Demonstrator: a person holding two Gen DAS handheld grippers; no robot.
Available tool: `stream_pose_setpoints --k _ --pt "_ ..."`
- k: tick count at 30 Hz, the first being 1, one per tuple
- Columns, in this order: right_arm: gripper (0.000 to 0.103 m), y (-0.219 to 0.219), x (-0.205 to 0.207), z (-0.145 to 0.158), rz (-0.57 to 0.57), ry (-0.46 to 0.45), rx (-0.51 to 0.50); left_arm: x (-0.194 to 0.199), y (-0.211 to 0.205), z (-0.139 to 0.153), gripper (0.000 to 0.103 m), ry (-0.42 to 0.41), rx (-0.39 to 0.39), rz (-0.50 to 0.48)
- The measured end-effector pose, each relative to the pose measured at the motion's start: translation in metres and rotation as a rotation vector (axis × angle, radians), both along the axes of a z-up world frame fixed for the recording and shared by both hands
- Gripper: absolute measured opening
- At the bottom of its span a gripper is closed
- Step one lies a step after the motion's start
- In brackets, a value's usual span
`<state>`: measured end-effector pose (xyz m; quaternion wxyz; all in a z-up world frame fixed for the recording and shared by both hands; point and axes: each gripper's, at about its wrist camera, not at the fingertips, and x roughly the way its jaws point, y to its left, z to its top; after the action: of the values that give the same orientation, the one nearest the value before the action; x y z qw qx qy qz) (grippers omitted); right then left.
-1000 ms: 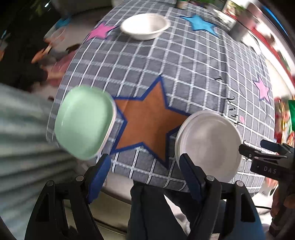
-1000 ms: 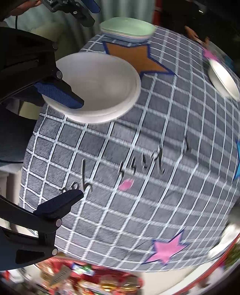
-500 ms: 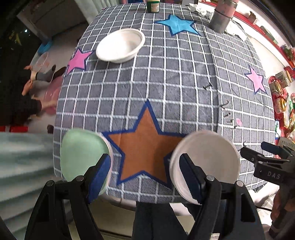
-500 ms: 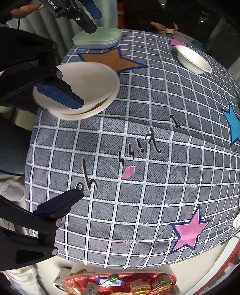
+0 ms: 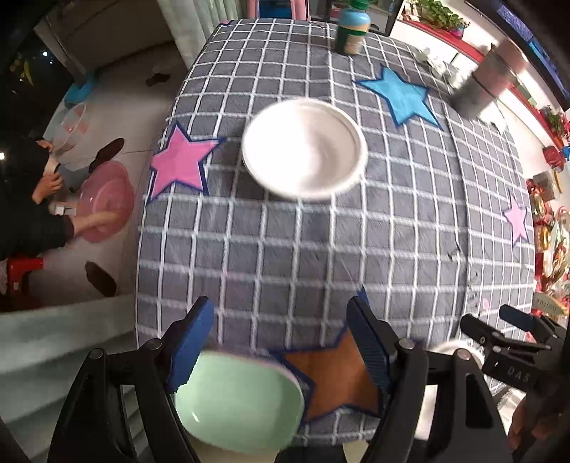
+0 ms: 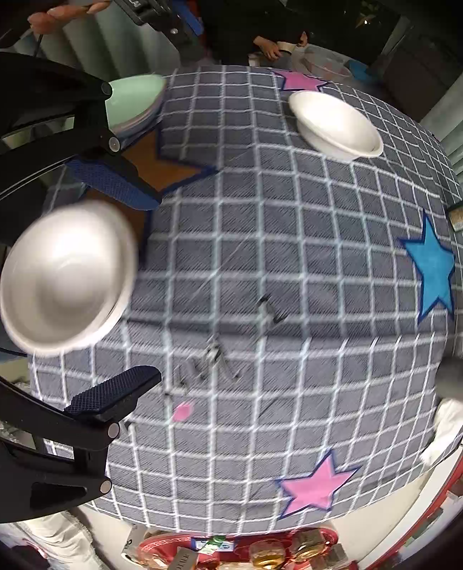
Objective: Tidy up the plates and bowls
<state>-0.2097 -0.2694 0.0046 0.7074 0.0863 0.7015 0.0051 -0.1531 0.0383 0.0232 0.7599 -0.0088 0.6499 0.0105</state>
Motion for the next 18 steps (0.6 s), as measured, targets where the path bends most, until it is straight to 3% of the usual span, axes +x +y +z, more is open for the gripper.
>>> stream_pose_setpoints --k 5,18 --pt "0.09 0.033 0.043 -0.002 0.018 0.012 -0.024 0.044 0.023 -0.016 0.08 0.011 -0.02 0.007" --pt "0.09 0.055 0.137 -0.03 -0.024 0.02 -0.014 0.13 0.067 -0.062 0.08 0.035 -0.029 0.008"
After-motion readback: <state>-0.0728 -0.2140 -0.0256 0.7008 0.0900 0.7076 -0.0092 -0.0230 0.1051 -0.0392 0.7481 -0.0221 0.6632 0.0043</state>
